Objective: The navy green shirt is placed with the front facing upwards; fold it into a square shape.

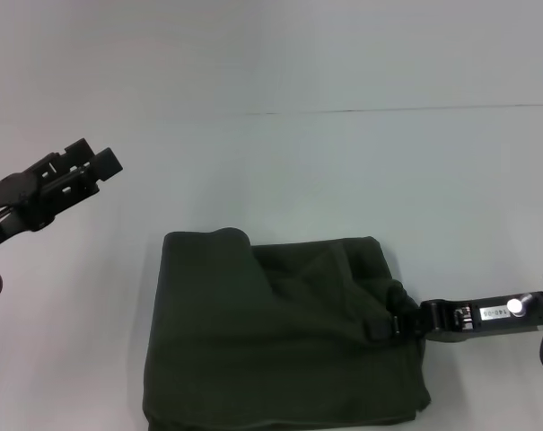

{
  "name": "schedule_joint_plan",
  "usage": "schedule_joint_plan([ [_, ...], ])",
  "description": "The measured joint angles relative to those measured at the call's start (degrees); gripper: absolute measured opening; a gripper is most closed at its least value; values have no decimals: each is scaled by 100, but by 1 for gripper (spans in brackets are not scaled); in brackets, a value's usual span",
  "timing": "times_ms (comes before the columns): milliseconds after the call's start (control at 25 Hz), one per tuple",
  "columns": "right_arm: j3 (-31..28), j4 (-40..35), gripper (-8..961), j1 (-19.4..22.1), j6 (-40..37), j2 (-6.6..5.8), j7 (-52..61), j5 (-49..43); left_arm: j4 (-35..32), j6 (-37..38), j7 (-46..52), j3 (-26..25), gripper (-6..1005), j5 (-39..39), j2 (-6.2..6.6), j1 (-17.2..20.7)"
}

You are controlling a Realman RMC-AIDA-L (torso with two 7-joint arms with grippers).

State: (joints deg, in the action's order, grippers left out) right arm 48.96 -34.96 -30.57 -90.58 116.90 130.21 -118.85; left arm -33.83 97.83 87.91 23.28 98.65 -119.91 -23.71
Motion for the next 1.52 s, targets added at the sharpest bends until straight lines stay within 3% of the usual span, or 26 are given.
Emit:
schedule_joint_plan([
  [200,-166,8,17,3,40,-65,-4,17,9,-59,-10,1,922,4,-13,-36],
  [440,-212,328,20,-122,-90,-323,22,1,9,-64,-10,-34,921,-6,-15,-37],
  [640,-314,355,26,-127,-136,-408,-2,18,8,-75,-30,-41,922,-9,-21,-30],
  [840,-655,374,225,-185,-30,-487,53,26,8,-80,-32,-43,922,-12,-23,-28],
  [960,-760,376,466,-297,170,-490,170,12,8,-80,-31,-43,922,-17,-24,-31],
  [1240,-593,454,612,-817,749,-492,701,-238,8,-88,-31,-44,921,-78,-33,-34],
  [1520,-535,857,771,-1338,1153,-392,945,-776,8,-89,-30,-50,921,-88,-32,-36],
])
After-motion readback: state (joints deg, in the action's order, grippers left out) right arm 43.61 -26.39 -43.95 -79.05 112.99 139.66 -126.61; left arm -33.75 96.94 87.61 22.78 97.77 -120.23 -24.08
